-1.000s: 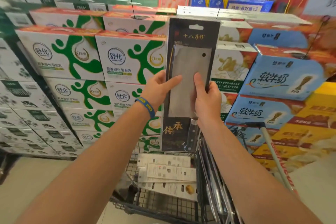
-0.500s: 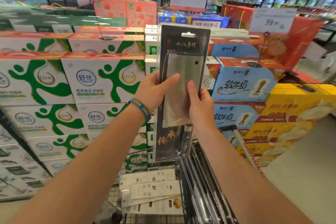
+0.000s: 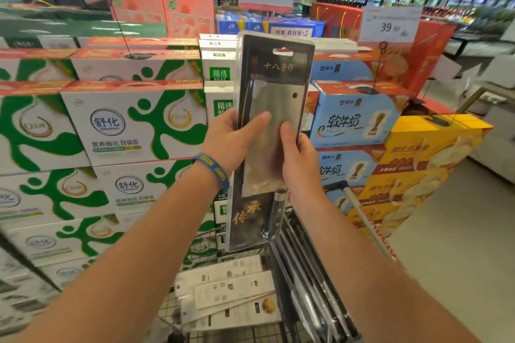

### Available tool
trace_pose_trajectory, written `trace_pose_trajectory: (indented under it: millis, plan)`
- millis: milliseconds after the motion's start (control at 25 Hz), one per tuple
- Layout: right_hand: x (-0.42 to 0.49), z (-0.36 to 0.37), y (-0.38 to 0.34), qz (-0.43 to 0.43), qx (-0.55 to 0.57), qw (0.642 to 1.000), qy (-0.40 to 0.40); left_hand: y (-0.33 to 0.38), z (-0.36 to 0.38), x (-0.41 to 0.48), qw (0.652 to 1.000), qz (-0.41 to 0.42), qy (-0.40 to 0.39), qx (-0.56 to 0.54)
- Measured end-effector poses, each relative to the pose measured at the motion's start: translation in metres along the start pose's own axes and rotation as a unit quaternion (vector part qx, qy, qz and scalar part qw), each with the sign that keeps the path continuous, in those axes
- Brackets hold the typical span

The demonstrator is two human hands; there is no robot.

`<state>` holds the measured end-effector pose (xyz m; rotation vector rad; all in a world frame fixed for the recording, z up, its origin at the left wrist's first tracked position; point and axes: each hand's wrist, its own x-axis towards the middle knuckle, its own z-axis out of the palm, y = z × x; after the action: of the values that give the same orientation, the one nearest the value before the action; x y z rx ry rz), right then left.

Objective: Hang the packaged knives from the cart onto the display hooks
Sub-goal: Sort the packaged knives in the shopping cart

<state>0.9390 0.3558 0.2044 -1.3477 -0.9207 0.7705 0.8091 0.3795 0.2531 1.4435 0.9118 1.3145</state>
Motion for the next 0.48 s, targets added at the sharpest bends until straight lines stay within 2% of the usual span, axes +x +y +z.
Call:
trace_pose_trajectory:
  millis: [120,200,280,400,480]
  plan:
    - [-0.005,0.013,0.021,0.027,-0.006,1.000,0.012,-0.023,-0.008,-0.008,1.000,-0.011,-0.009,0.000]
    - [-0.017,0.028,0.046,0.092,-0.021,0.995,0.001,-0.055,-0.017,-0.025,0.999,-0.013,-0.025,0.021]
    - [-0.034,0.046,0.073,0.175,0.018,0.984,-0.030,-0.097,-0.028,-0.053,0.997,-0.024,-0.035,0.066]
    - [-0.063,0.065,0.120,0.316,0.103,0.942,-0.034,-0.164,-0.051,-0.116,0.984,-0.141,-0.090,0.066]
    - [-0.087,0.071,0.163,0.381,0.115,0.914,-0.074,-0.200,-0.074,-0.155,0.952,-0.298,-0.069,-0.024]
